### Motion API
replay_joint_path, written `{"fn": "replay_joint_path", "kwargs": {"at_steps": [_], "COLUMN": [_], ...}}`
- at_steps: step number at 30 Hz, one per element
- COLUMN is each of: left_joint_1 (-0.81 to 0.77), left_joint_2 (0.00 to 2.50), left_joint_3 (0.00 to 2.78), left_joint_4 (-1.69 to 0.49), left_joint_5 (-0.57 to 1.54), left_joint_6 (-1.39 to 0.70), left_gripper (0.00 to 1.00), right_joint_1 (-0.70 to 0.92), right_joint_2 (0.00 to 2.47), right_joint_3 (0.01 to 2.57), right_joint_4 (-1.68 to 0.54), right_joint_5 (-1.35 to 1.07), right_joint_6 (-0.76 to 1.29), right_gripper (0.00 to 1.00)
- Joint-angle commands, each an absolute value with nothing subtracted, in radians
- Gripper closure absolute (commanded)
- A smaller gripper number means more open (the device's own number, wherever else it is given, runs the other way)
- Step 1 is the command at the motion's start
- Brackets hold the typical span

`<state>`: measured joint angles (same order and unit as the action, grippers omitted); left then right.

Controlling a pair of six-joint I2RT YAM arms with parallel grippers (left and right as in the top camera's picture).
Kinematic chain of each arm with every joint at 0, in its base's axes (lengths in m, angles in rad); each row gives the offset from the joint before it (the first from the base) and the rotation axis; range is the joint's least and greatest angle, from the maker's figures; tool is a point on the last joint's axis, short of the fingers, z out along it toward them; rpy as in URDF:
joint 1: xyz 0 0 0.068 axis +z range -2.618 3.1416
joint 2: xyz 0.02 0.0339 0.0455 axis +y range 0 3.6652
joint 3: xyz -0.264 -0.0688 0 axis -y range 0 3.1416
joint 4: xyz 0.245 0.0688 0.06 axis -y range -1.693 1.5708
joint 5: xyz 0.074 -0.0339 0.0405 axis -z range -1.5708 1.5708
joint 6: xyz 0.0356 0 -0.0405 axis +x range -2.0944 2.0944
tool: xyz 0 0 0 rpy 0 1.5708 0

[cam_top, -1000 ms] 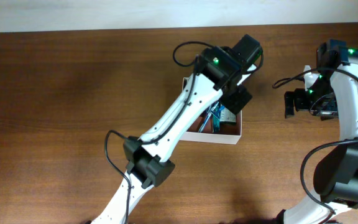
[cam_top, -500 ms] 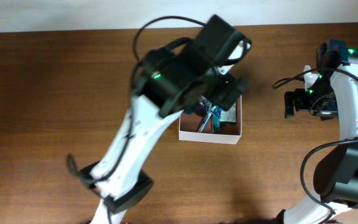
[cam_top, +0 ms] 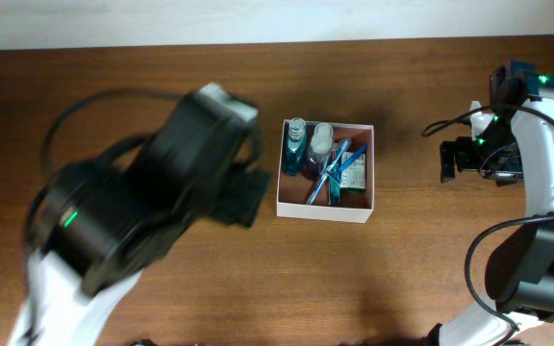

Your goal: Pack container

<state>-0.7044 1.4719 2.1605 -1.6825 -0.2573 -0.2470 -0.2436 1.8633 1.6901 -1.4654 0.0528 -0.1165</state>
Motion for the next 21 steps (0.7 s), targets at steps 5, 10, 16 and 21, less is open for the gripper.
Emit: {"fn": "replay_joint_path", "kwargs": {"at_steps": [5, 10, 16, 21], "left_joint_1": [-0.701, -0.701, -0.701, -0.702], "left_joint_2": [1.245, 1.206, 1.201, 1.202], "left_joint_3": [1.936, 1.923, 1.923, 1.919], "left_joint_4": [-1.66, -1.685, -1.687, -1.687], "left_joint_5": [-0.304, -0.25, -0.234, -0.232], "left_joint_6": [-0.415, -0.415, -0.415, -0.403], "left_gripper": [0.01, 0.01, 0.01, 0.01], "right_joint_1": [-0.243, -0.243, -0.243, -0.243], "right_joint_2": [1.839, 1.839, 1.839, 1.839], "right_joint_3": [1.689, 1.689, 1.689, 1.689], "right_joint_4": [-1.465, -1.465, -1.465, -1.465], "right_joint_5": [0.061, 0.061, 0.061, 0.061], "right_joint_6": [-0.123, -0.123, -0.123, -0.123], "right_gripper": [0.01, 0.01, 0.01, 0.01]}}
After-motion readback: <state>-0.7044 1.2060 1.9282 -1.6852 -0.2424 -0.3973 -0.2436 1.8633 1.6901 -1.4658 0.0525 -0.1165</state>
